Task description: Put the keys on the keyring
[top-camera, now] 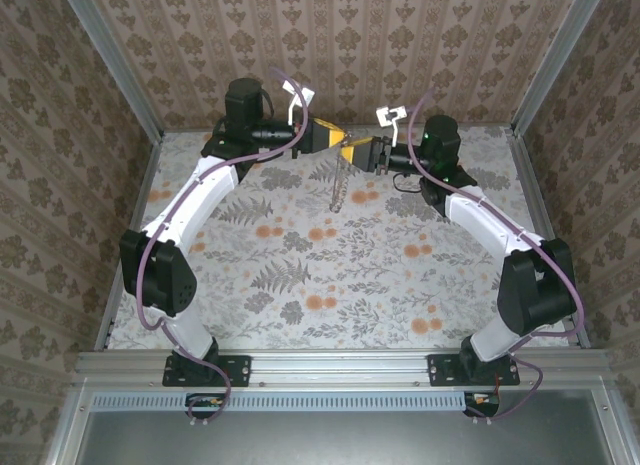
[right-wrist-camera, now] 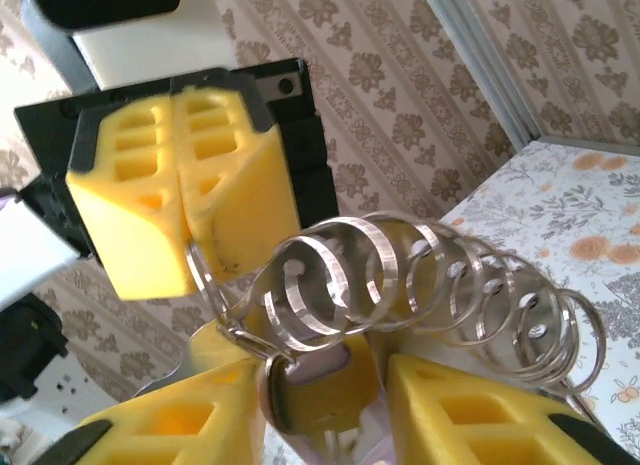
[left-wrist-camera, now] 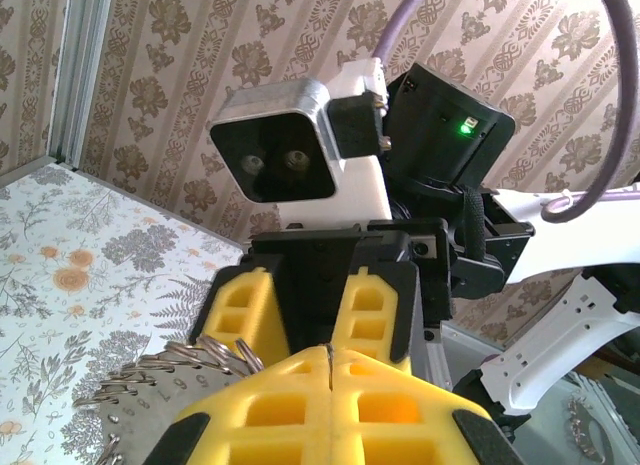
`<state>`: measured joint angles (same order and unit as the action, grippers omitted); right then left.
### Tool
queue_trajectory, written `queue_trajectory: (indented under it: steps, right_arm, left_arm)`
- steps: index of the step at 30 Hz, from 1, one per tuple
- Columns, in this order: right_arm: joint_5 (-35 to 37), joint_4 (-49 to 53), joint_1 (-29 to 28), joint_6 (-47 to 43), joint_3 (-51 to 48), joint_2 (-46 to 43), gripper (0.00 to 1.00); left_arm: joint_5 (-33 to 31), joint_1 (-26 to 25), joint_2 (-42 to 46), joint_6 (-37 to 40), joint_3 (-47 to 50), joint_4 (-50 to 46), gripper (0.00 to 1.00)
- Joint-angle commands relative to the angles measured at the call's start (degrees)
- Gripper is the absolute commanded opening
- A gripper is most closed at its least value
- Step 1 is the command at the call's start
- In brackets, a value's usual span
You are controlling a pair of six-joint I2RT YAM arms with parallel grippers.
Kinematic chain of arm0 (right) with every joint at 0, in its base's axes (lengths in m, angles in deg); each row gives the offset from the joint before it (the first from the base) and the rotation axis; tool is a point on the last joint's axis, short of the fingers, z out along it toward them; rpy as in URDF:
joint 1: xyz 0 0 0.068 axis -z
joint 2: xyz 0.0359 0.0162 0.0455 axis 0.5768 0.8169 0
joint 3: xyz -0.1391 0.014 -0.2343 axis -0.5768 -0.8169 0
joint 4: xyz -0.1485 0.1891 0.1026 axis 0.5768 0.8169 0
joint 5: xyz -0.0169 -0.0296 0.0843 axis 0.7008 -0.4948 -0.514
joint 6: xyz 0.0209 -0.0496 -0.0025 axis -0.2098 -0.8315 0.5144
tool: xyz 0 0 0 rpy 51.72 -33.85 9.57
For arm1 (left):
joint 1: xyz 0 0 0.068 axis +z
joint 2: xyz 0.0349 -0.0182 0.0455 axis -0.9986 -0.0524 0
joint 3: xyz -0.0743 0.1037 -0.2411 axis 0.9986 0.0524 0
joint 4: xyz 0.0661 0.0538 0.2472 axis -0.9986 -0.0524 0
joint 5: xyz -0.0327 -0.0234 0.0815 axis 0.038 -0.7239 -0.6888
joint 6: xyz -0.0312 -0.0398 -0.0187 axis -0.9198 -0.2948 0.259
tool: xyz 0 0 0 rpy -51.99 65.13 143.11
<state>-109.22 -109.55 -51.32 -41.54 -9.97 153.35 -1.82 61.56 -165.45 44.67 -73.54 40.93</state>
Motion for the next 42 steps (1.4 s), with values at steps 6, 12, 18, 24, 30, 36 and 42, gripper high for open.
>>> queue_trajectory:
  steps: [6, 12, 18, 24, 30, 36, 42]
  right_arm:
    - [-1.23, 3.19, -0.74, -3.11, -0.34, -2.15, 0.13]
    - [-1.52, 3.91, -1.03, -3.80, -0.98, -3.12, 0.00]
    - [-2.09, 4.00, -2.49, -3.80, 0.55, -2.16, 0.00]
    - [-2.11, 4.49, -4.27, -3.82, 3.17, 0.19, 0.00]
    - [-1.28, 4.20, -4.53, -3.45, 3.28, 0.73, 0.00]
    - [0.36, 4.65, -4.27, -3.62, 1.62, -0.40, 0.00]
    - [2.67, 6.48, -3.60, -3.88, -1.21, -3.76, 0.36]
  left_arm:
    - [-1.08, 0.55, 3.65, -2.63, 0.99, 5.85, 0.00]
    - [-2.20, 1.25, 4.26, -4.98, 2.25, 9.45, 0.00]
    - [-2.47, 1.08, 4.60, -5.71, 3.49, 10.64, 0.00]
    - [-2.99, 0.77, 5.26, -5.92, 5.17, 11.65, 0.00]
    - [-3.52, 0.64, 5.65, -6.58, 6.95, 13.18, 0.00]
    - [-4.45, 0.64, 6.13, -7.78, 8.43, 15.16, 0.00]
    - [-6.92, 0.97, 6.95, -11.80, 11.03, 20.98, 0.00]
